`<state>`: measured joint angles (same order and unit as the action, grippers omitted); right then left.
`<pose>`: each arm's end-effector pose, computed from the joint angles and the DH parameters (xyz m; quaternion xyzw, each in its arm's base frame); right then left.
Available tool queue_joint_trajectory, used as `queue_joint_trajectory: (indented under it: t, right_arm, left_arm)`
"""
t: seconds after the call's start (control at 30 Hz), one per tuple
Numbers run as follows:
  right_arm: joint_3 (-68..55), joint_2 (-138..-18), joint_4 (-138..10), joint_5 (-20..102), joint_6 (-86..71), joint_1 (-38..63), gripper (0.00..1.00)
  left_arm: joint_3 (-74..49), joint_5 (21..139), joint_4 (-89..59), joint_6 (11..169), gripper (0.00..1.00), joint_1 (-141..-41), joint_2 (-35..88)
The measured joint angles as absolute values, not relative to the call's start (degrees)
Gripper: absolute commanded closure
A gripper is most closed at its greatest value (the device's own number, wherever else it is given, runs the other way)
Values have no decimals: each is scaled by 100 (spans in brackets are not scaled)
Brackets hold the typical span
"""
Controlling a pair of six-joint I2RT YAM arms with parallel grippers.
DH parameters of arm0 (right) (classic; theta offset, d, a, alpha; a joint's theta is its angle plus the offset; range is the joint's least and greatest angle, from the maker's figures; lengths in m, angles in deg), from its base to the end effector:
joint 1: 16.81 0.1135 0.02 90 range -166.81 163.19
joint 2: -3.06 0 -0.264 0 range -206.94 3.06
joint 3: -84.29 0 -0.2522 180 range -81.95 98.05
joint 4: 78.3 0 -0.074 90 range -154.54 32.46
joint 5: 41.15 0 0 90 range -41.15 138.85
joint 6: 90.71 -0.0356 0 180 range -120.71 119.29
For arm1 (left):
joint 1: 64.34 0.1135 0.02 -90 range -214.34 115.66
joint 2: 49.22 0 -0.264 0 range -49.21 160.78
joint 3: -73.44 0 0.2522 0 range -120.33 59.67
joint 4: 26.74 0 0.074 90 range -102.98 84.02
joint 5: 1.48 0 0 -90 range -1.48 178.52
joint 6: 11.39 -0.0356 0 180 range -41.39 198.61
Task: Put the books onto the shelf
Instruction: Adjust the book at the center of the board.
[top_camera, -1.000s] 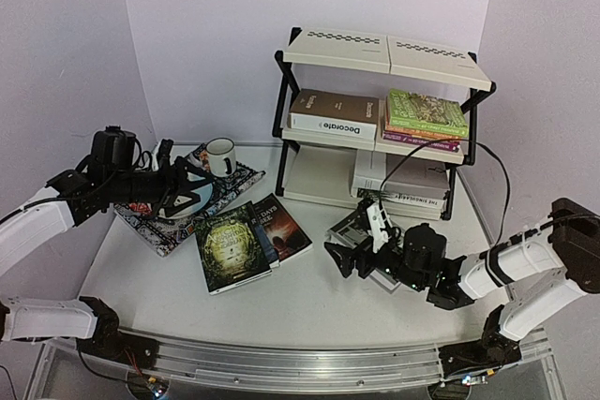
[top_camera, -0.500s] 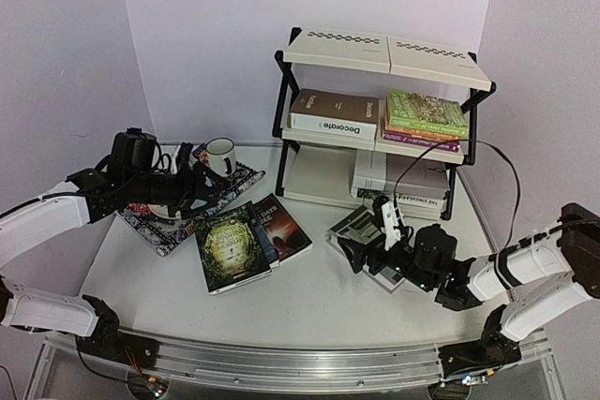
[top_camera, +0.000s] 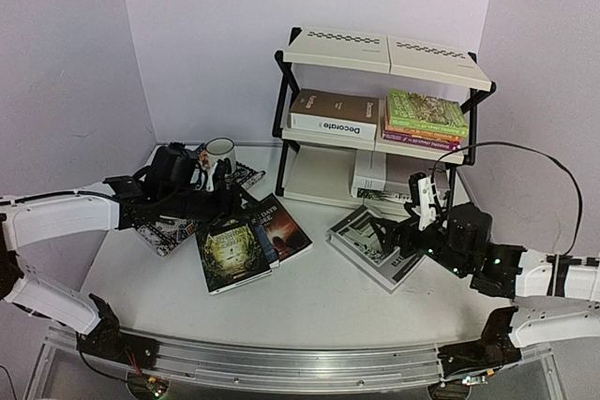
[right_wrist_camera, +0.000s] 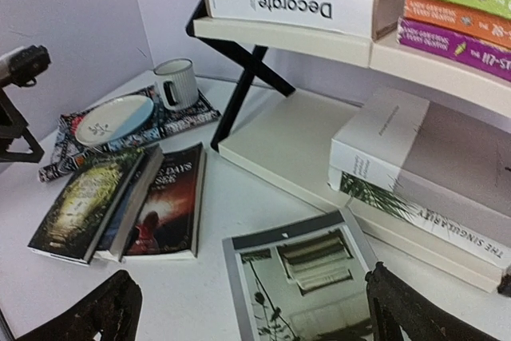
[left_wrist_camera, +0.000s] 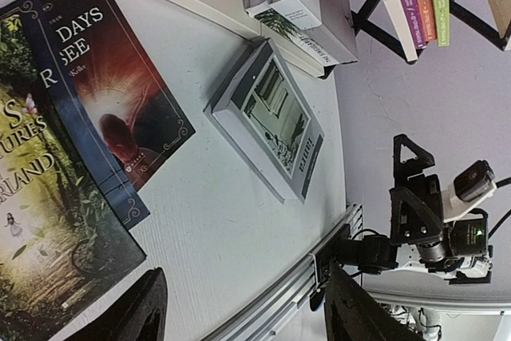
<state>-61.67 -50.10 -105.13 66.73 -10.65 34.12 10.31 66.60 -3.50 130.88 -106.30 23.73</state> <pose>0.1389 0.1537 0.2566 -0.1180 0.6498 0.2887 0.6932 0.1999 -0.1976 0.2645 0.0127 0.8677 -0.4567 0.1960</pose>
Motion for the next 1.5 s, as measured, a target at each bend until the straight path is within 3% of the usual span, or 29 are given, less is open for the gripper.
queue_joint_trajectory:
  t: [0.3,0.53,0.93,1.5]
  right_arm:
    - [-5568,-4797,-8032,6442,-1659,2462,2]
    - [-5098,-5534,-7287,5743,-2010,1650,5]
    - [-4709,-6766,-7092,4313,-2423,115,12]
    - [-4764,-7662,-7515,3186,-2823,-378,17]
  left_arm:
    - [1029,6790,-788,13276,32,-11041,2828]
    - [1025,6880,-871,13356,32,-11098,2920]
    - [1024,6934,-904,13423,32,-11130,2886]
    - [1038,6927,-908,13464,32,-11134,2824]
